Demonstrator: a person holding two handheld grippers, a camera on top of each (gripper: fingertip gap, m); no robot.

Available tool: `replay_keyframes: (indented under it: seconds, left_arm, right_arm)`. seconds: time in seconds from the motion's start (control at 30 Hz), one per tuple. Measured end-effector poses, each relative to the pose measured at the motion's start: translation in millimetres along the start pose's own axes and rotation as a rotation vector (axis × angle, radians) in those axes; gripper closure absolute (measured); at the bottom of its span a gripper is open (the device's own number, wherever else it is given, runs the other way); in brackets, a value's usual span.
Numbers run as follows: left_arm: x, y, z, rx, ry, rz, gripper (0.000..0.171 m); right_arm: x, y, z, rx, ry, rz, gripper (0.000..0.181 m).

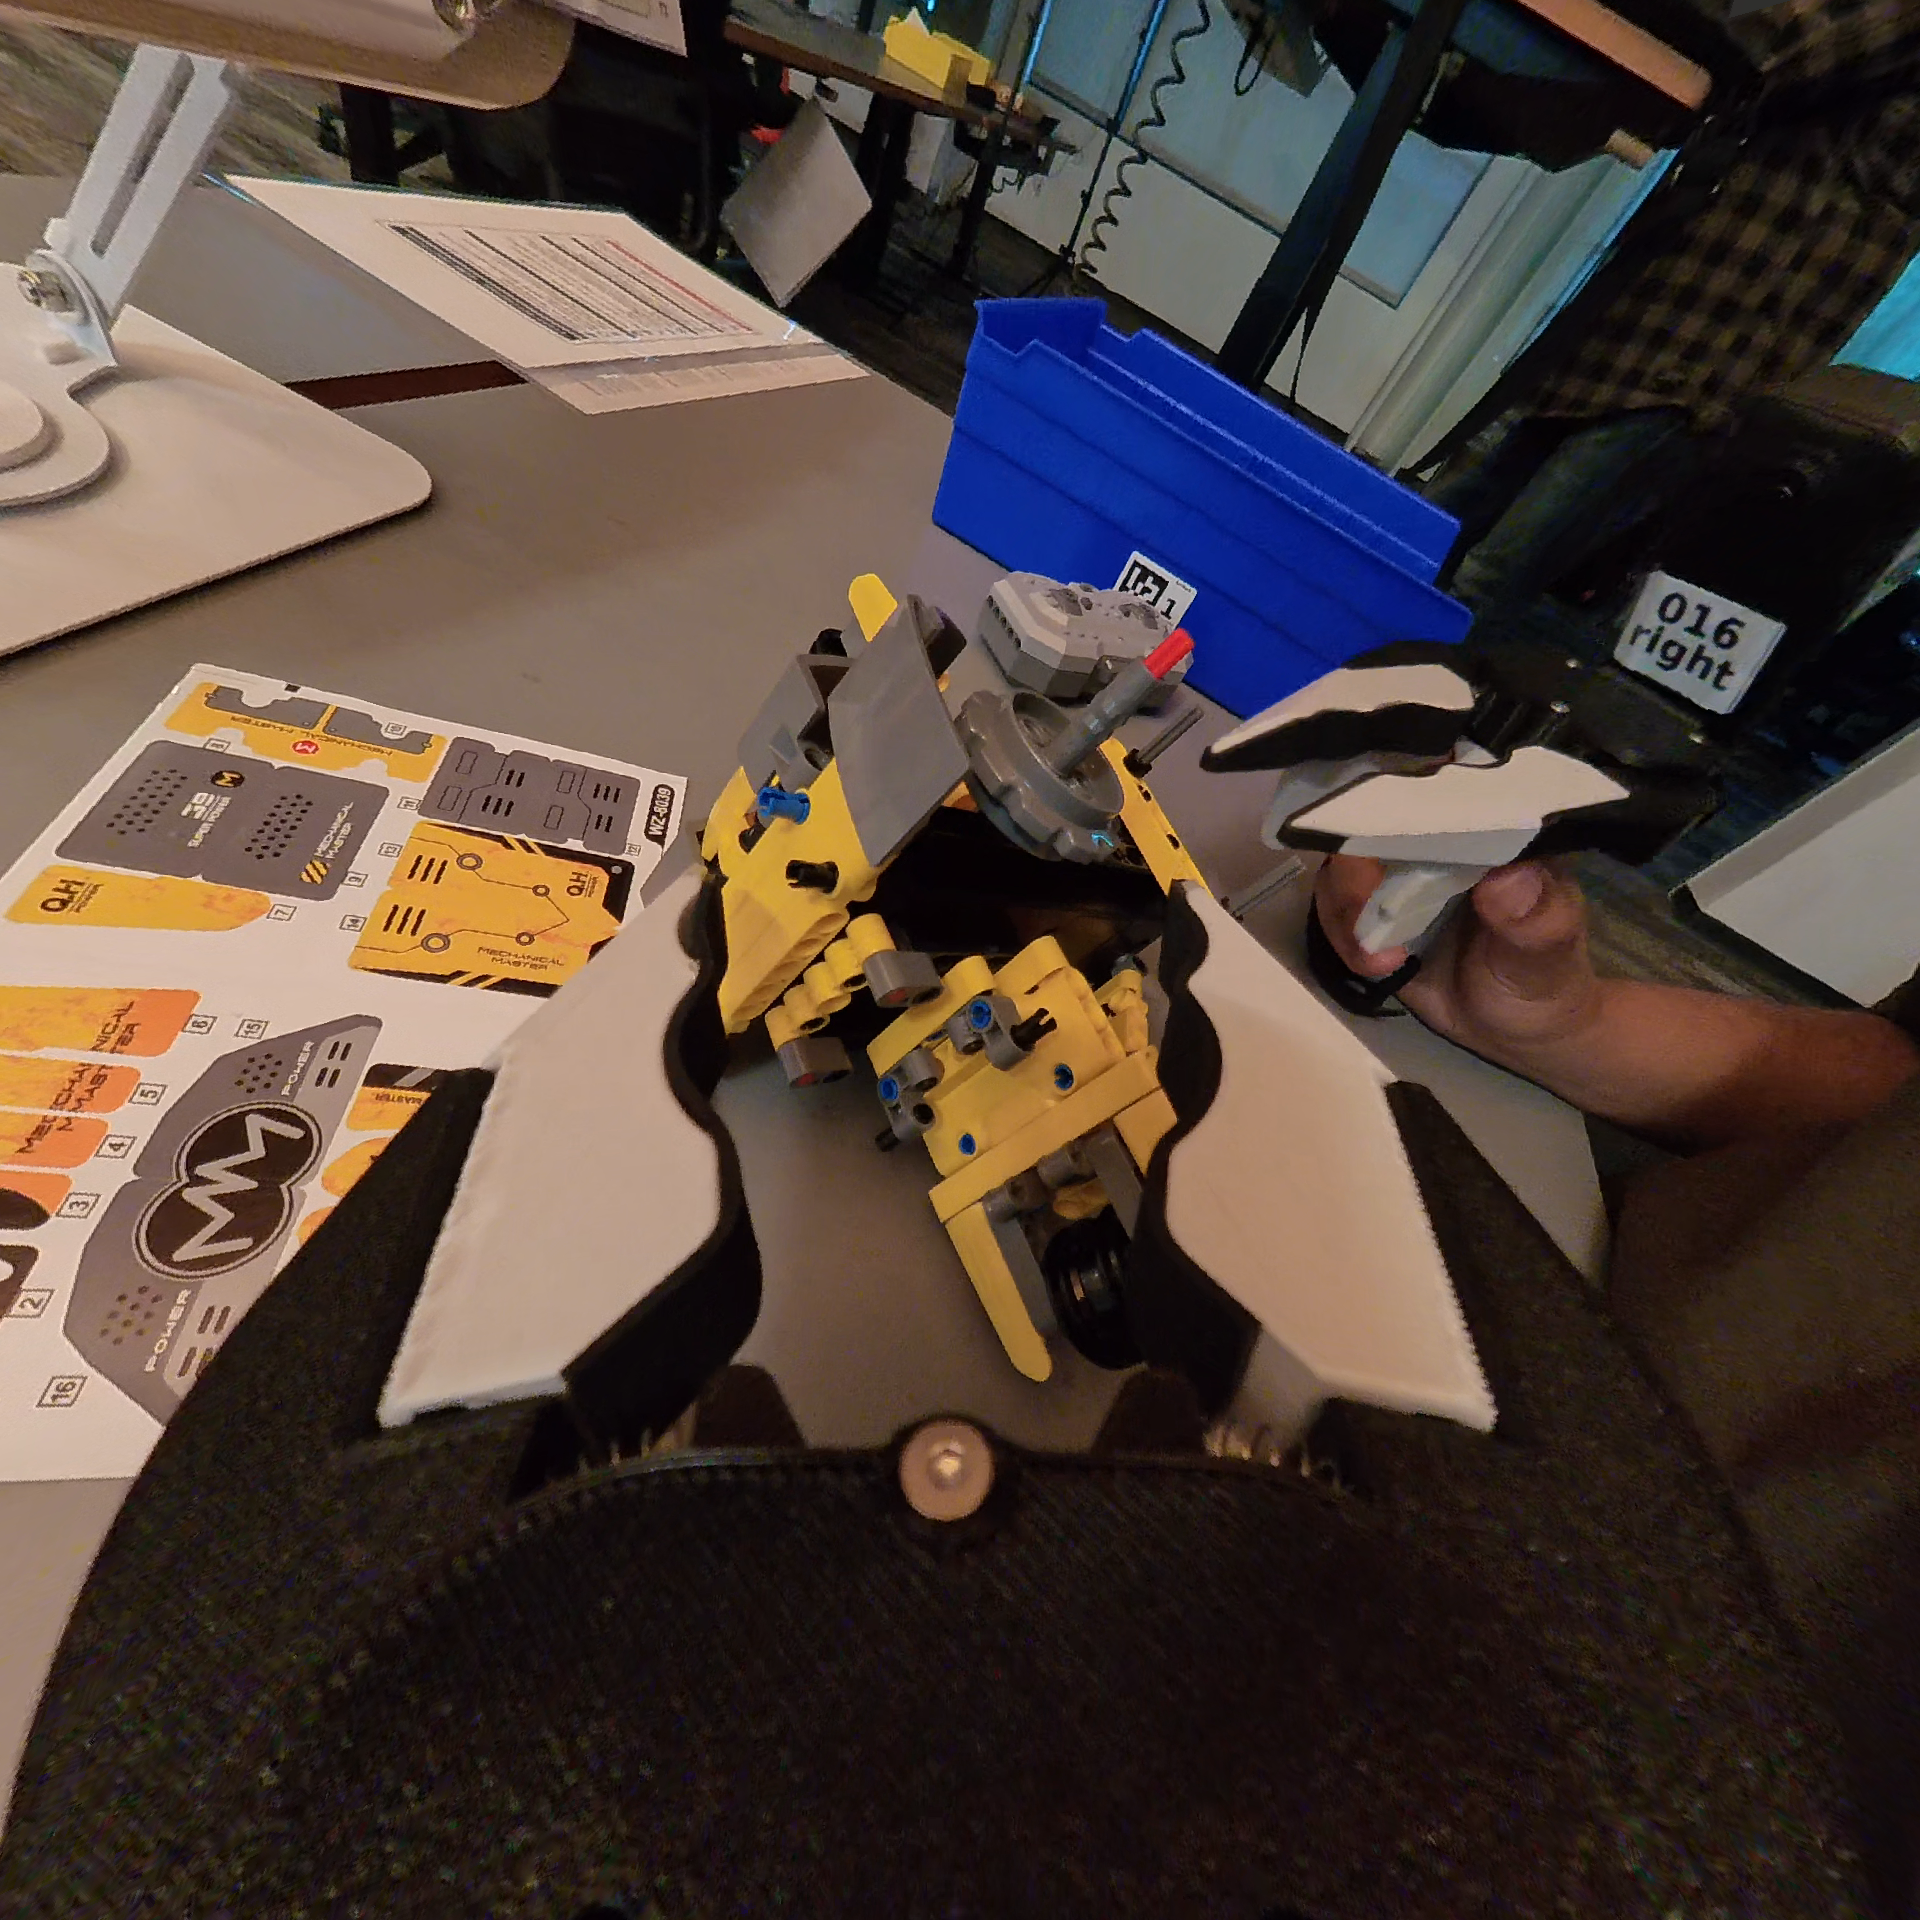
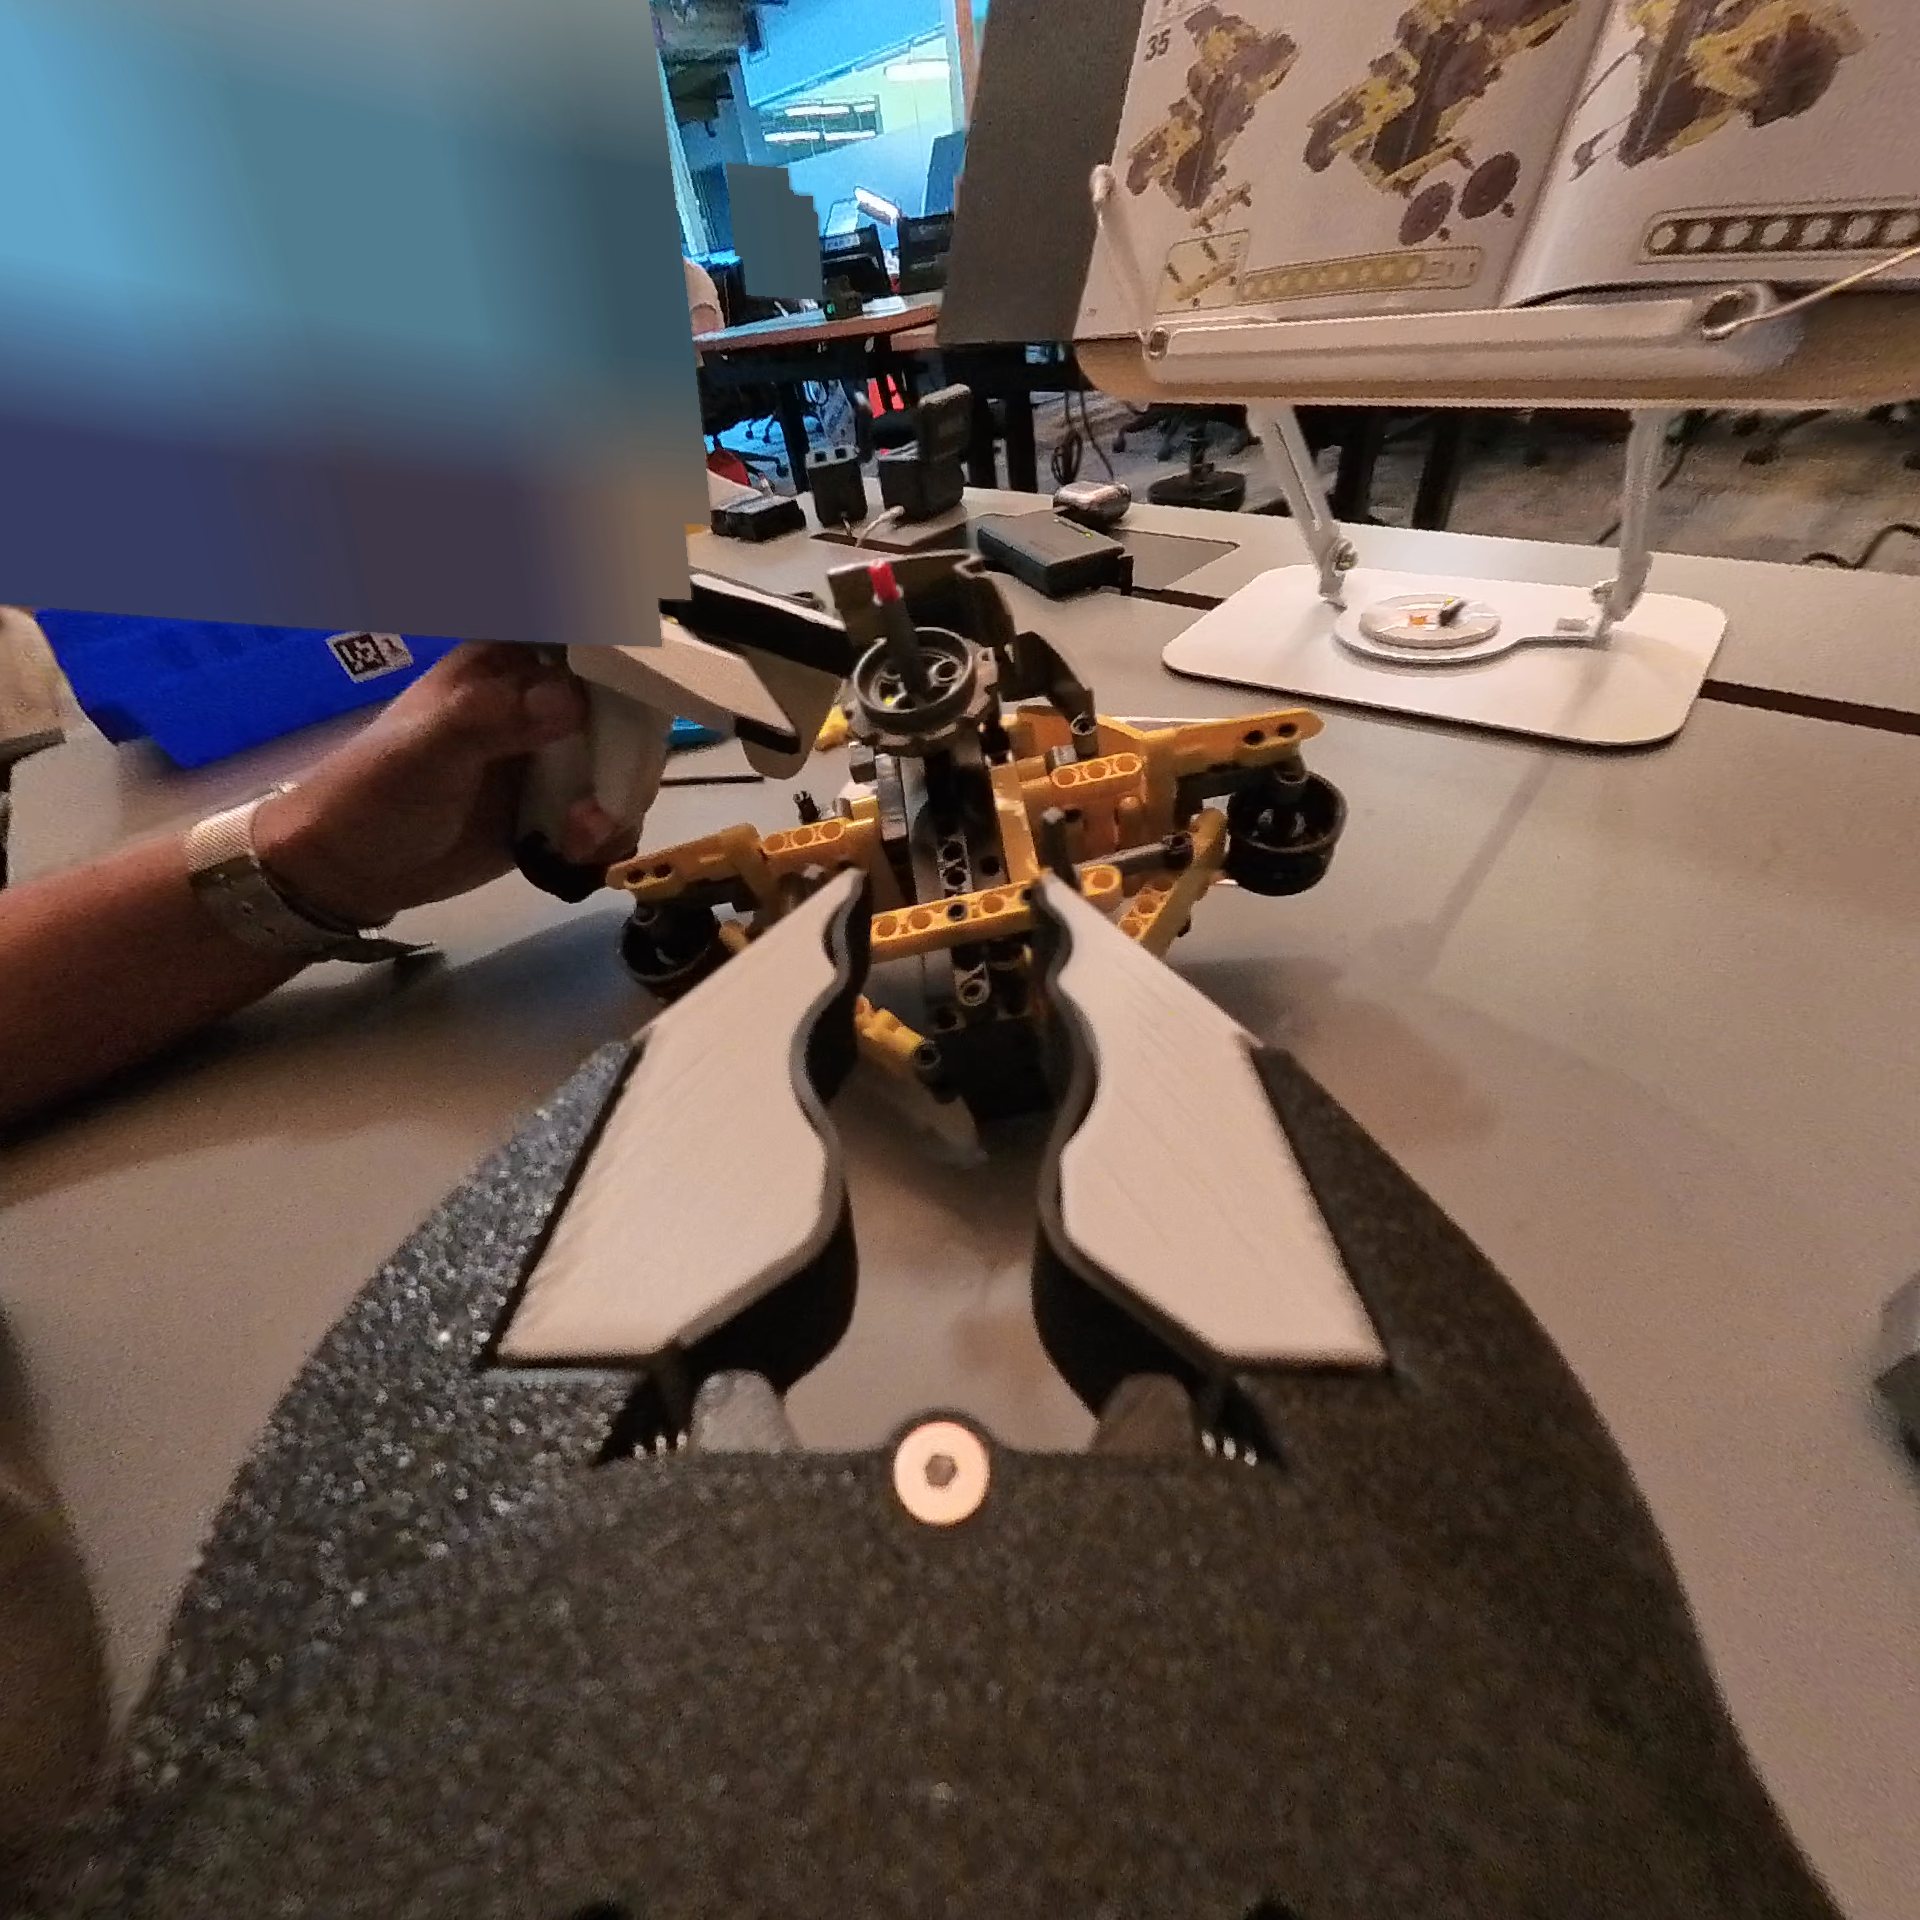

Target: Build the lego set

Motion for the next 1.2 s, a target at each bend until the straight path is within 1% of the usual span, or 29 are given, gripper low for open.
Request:
replay_keyframes:
  seconds: [0.17,0.27,0.4,0.63,0.7,0.83,1.0,1.13,1.2]
  left_arm:
    - [0,1,1,-0.004,-0.002,0.000,0.090]
    - [-1,1,1,-0.006,-0.006,0.000,0.090]
    - [-3,3,1,-0.010,-0.006,-0.006,0.090]
    - [-4,5,2,-0.016,-0.006,-0.015,0.090]
    - [-4,4,2,-0.017,-0.007,-0.014,0.090]
    - [-3,5,3,-0.023,-0.010,-0.007,0.090]
    - [-5,8,4,-0.040,-0.027,0.008,0.090]
    - [-7,10,5,-0.050,-0.023,-0.003,0.090]
    - [-6,11,6,-0.049,-0.014,-0.013,0.090]
  right_arm:
    - [5,1,3,-0.018,0.075,-0.055,0.174]
    - [7,0,4,-0.017,0.071,-0.055,0.181]
    - [5,1,7,-0.031,0.059,-0.066,0.181]
    - [5,1,15,-0.046,0.061,-0.149,0.181]
    - [4,3,17,-0.063,0.055,-0.149,0.178]
    - [4,3,16,-0.059,0.041,-0.140,0.165]
    - [3,3,14,-0.064,0.015,-0.131,0.163]
    - [-8,5,8,-0.076,-0.052,-0.242,0.162]
    - [-9,1,4,-0.053,-0.056,-0.335,0.155]
Point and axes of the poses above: each gripper's, where its closed fingertips meet, z out along the fingers, y out of its underside, x = y × z across the jaws, the point moved 2 cm from there along -z, back along the fingers, and after that the axes turned 1 degree about -y, right-handed, at the moved point
